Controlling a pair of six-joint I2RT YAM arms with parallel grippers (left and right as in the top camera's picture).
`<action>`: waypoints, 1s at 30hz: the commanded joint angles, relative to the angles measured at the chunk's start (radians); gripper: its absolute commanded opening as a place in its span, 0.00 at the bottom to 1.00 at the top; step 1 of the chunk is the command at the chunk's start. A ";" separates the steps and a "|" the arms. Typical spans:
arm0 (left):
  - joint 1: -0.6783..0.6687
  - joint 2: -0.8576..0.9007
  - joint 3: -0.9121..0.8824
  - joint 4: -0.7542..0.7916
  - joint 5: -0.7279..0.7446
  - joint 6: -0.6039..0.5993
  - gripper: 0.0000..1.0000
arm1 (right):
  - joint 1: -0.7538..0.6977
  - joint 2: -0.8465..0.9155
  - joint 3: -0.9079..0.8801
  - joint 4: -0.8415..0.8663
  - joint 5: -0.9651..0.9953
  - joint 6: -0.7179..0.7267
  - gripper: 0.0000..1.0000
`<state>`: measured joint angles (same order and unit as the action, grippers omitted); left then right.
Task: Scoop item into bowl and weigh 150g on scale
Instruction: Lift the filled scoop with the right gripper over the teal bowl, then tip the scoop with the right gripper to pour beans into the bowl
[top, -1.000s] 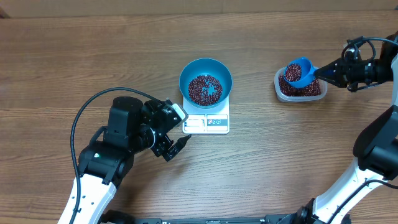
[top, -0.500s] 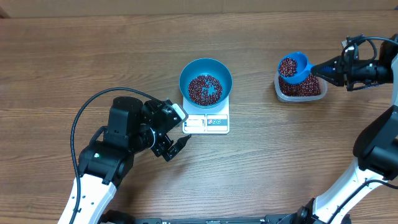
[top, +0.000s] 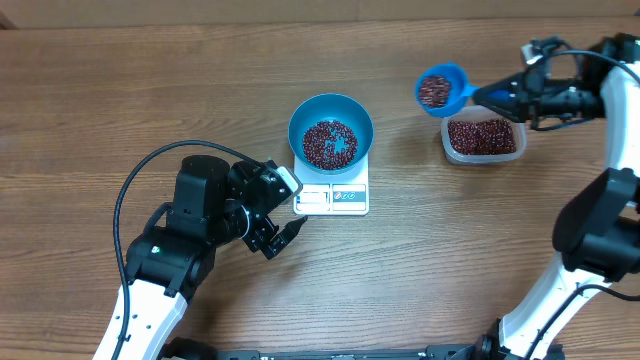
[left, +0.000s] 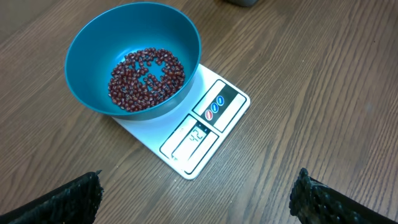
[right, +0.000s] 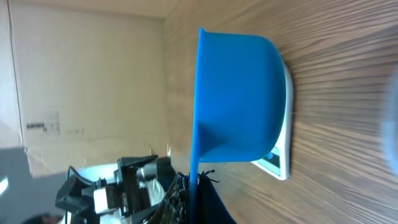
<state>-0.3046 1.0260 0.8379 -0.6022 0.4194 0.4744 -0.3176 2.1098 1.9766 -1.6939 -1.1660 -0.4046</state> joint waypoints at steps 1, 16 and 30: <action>0.010 0.002 -0.005 0.001 0.018 -0.003 1.00 | 0.055 -0.077 0.035 0.002 -0.066 -0.016 0.04; 0.010 0.002 -0.005 0.001 0.018 -0.003 1.00 | 0.258 -0.109 0.035 0.011 -0.066 -0.012 0.04; 0.010 0.002 -0.005 0.000 0.018 -0.003 0.99 | 0.429 -0.113 0.035 0.364 0.207 0.420 0.04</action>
<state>-0.3050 1.0260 0.8379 -0.6022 0.4194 0.4744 0.0959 2.0468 1.9778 -1.3705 -1.0760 -0.1448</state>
